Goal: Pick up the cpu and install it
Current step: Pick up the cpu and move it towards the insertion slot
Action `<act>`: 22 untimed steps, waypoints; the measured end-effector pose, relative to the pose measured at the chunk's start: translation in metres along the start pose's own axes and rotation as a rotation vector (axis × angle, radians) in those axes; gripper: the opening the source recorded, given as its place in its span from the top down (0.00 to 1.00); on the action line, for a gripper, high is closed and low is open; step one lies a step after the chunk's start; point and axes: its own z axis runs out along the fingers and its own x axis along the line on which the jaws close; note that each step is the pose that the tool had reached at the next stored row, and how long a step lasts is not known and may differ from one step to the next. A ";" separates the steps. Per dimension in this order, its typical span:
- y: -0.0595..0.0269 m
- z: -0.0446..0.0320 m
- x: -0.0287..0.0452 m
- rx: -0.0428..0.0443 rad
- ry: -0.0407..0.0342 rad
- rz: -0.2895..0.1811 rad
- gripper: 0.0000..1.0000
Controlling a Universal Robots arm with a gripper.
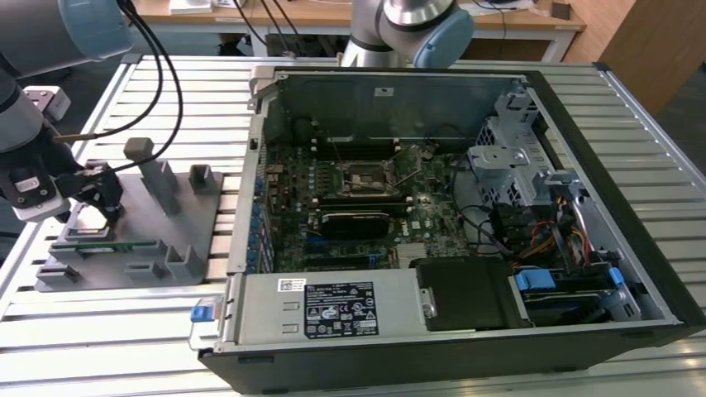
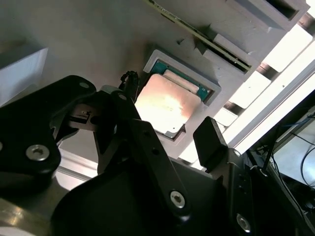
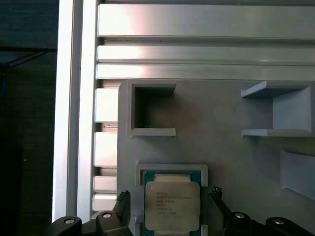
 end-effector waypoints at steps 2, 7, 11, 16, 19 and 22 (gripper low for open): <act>0.0001 0.0009 0.0000 0.0000 0.0000 0.000 0.30; 0.0002 0.0010 -0.0004 -0.0001 -0.0001 0.000 0.36; 0.0002 0.0011 -0.0006 -0.0001 -0.0001 0.000 0.36; 0.0002 0.0005 -0.0011 0.0001 0.0003 0.000 0.45; 0.0002 -0.0005 -0.0018 0.0001 0.0008 0.000 0.46; 0.0003 -0.0026 -0.0018 0.0000 0.0007 0.000 0.46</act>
